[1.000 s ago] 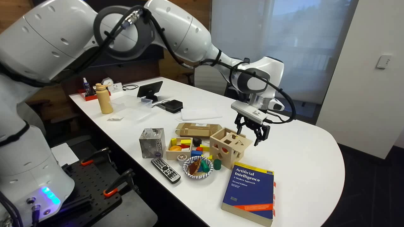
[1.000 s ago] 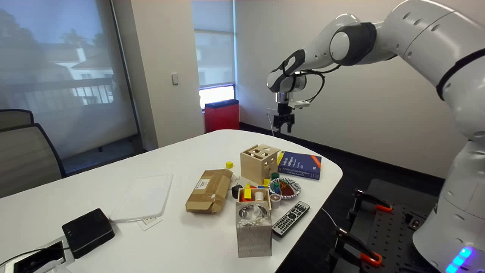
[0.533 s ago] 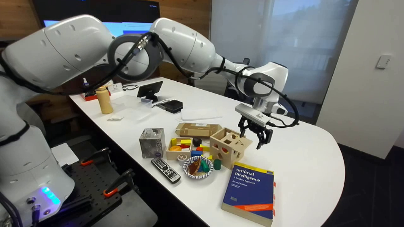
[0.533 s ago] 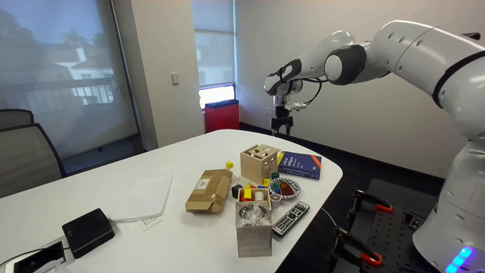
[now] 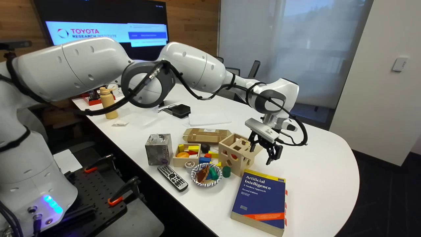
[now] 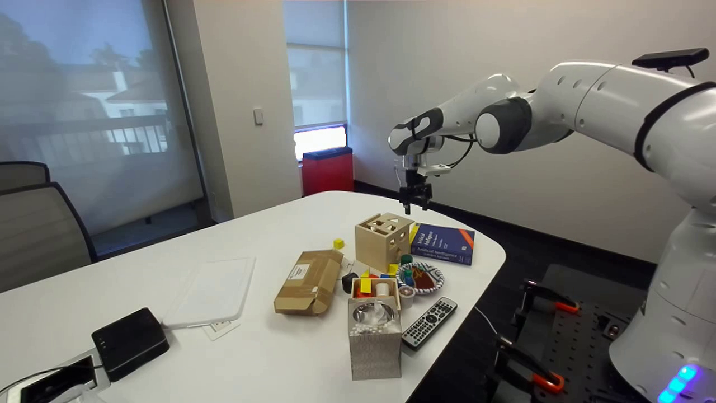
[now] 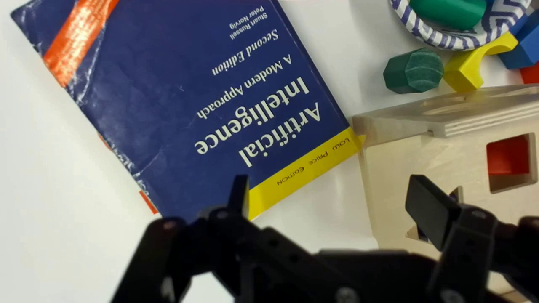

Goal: Close the box

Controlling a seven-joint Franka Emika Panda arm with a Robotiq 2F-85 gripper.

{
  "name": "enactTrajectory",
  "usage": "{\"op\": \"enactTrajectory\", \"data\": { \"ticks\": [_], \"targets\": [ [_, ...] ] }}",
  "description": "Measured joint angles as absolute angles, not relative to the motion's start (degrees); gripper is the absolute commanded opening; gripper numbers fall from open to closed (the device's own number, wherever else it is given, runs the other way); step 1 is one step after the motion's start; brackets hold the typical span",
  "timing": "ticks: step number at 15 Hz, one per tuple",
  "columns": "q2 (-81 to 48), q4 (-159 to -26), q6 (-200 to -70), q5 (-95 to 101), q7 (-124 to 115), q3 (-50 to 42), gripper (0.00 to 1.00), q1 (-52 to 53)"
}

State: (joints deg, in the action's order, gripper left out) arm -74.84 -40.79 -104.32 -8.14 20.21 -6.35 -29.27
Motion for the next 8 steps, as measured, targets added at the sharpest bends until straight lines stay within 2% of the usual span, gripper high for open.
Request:
{"op": "enactTrajectory", "data": {
  "ticks": [8],
  "targets": [
    [-79.2, -34.2, -104.0, -8.2, 15.6, -6.3, 1.00, -29.8]
  ]
}}
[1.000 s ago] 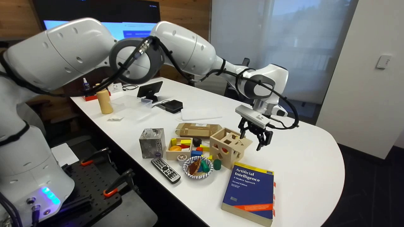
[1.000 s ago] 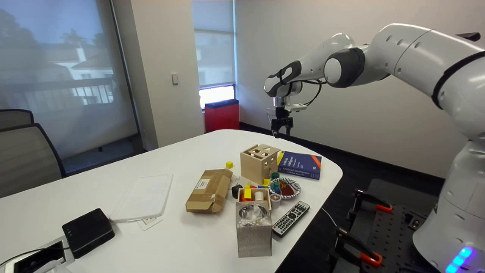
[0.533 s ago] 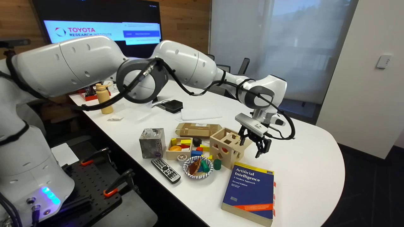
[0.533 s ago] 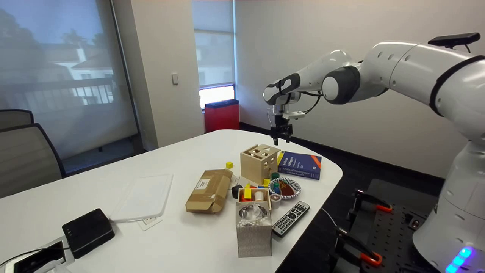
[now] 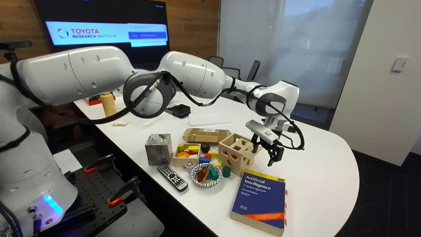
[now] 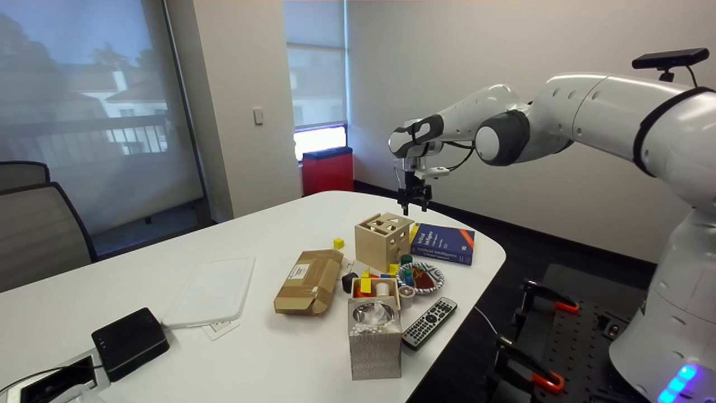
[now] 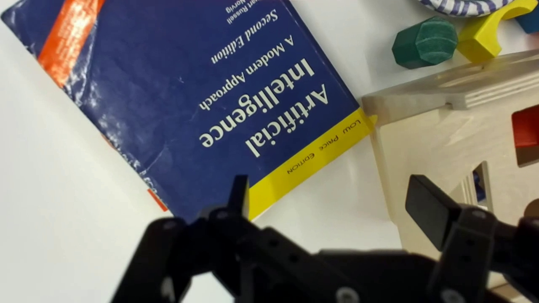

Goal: Close the box

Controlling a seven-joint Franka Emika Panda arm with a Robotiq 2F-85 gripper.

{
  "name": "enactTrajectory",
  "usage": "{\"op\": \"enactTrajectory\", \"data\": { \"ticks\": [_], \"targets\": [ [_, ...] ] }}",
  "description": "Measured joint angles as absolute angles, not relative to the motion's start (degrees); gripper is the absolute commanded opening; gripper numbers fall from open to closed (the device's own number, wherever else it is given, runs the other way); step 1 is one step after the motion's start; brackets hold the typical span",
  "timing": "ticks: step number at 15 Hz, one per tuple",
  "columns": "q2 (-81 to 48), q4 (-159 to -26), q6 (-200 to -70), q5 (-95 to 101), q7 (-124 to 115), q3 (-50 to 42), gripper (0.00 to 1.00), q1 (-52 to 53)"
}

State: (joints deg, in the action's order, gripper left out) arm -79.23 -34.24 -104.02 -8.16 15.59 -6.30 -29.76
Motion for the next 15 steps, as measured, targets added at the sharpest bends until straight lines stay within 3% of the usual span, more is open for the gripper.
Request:
{"op": "enactTrajectory", "data": {
  "ticks": [15],
  "targets": [
    [-80.3, -33.5, -104.0, -8.4, 15.6, -0.6, 1.00, -28.4]
  ]
}}
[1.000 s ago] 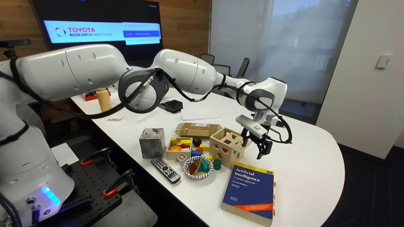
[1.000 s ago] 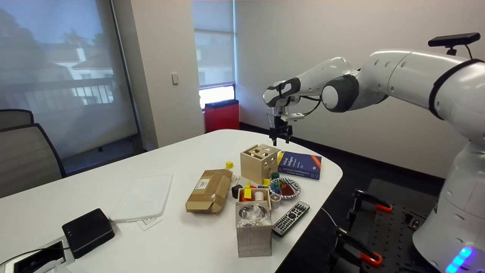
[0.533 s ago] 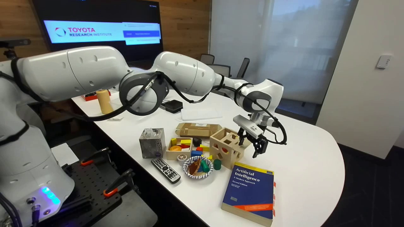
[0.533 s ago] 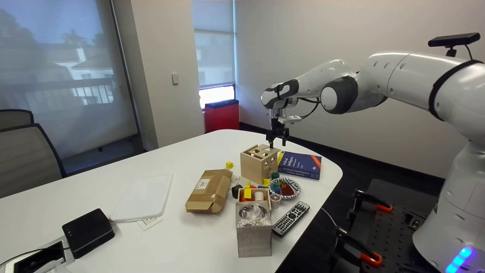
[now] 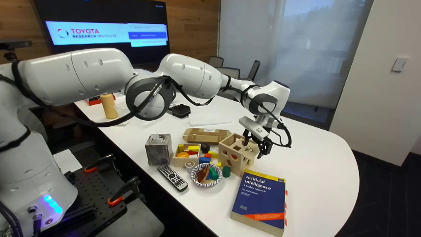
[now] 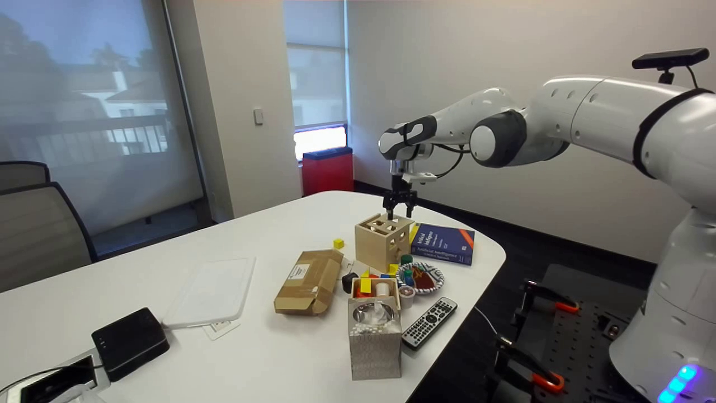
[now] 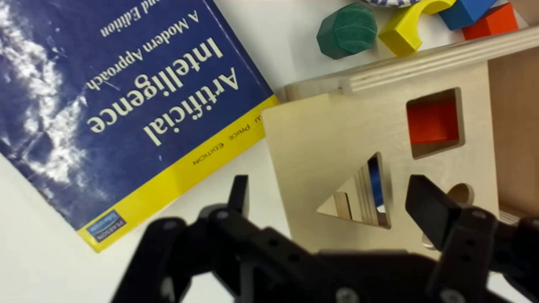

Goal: Close the box

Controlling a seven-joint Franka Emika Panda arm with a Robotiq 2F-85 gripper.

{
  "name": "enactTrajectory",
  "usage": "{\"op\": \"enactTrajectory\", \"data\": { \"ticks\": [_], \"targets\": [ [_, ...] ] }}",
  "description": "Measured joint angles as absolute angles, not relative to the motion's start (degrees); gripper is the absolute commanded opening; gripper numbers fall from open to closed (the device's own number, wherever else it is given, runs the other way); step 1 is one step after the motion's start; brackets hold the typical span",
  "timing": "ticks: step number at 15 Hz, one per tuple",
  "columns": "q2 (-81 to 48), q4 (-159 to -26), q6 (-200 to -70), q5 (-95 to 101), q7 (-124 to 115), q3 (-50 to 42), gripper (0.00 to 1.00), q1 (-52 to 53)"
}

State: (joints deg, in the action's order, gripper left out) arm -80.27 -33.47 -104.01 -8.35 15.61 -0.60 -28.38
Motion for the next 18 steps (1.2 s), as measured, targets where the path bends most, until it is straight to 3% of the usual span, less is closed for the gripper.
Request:
{"op": "enactTrajectory", "data": {
  "ticks": [18],
  "targets": [
    [-80.3, -32.4, -103.9, -8.2, 15.8, 2.4, 1.00, -28.0]
  ]
}}
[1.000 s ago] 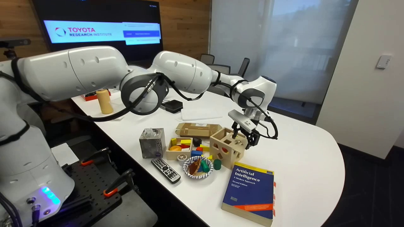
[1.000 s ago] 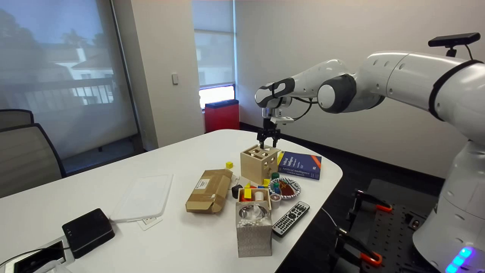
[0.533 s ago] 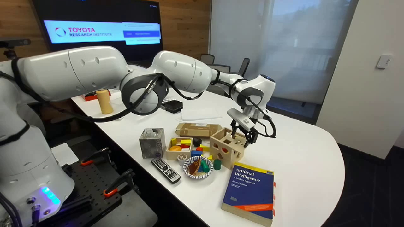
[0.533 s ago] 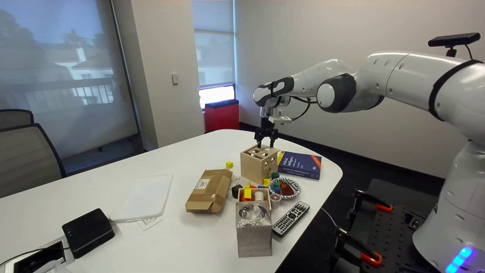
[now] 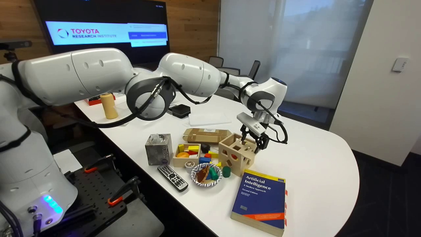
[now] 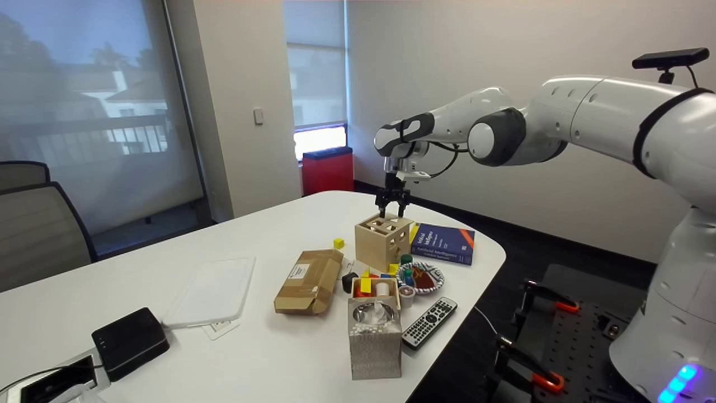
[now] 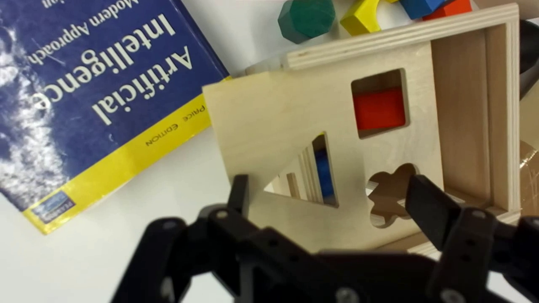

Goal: Close the box

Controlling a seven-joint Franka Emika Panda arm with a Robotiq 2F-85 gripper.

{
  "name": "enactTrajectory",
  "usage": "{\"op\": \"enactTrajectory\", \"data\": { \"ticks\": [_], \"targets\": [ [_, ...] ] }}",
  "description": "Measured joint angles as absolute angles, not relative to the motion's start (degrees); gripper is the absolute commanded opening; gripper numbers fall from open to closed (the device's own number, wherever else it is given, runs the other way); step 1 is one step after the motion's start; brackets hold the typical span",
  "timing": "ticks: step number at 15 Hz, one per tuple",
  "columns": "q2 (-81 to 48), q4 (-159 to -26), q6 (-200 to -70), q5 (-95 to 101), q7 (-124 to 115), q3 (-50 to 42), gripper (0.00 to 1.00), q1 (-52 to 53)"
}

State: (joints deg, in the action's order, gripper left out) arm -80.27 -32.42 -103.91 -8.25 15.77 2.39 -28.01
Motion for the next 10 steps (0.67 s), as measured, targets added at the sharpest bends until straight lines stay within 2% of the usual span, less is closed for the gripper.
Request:
{"op": "enactTrajectory", "data": {
  "ticks": [10],
  "targets": [
    [-80.7, -32.1, -103.9, -8.2, 15.7, 1.7, 1.00, -28.9]
  ]
}}
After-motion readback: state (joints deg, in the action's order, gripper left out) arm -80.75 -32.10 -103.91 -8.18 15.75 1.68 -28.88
